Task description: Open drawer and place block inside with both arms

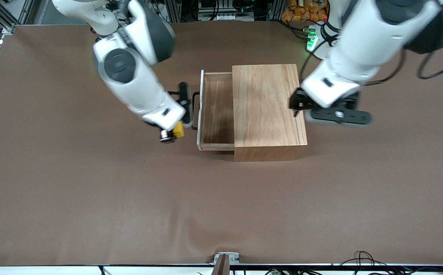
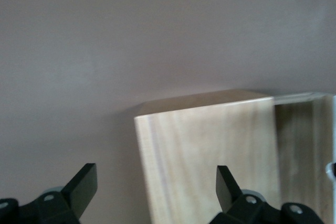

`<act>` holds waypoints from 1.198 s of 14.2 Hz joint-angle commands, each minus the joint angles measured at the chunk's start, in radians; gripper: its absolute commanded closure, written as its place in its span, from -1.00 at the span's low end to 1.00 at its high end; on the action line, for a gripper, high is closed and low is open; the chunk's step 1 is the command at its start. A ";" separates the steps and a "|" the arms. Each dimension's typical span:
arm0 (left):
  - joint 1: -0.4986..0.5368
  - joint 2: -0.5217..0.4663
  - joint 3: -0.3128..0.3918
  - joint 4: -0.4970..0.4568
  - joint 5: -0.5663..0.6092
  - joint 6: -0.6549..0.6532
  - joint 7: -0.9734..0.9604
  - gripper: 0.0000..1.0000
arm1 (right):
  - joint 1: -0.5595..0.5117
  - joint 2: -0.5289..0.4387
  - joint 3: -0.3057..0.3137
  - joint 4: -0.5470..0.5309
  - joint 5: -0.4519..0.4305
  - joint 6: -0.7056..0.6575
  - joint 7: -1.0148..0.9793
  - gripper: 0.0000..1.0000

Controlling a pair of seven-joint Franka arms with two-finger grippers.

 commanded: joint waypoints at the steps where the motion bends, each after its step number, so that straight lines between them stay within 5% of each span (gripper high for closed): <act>1: 0.103 -0.056 -0.012 -0.027 -0.028 -0.073 0.119 -1.00 | 0.082 0.029 -0.015 -0.012 -0.088 0.077 0.113 1.00; 8: 0.342 -0.085 -0.012 -0.027 -0.072 -0.147 0.317 -1.00 | 0.139 0.085 -0.014 -0.057 -0.095 0.102 0.113 1.00; 11: 0.366 -0.094 -0.012 -0.037 -0.092 -0.155 0.307 -1.00 | 0.144 0.083 -0.014 -0.072 -0.093 0.106 0.097 1.00; 17: 0.348 -0.235 0.011 -0.205 -0.095 -0.132 0.299 -1.00 | 0.191 0.080 -0.014 -0.086 -0.082 0.109 0.115 1.00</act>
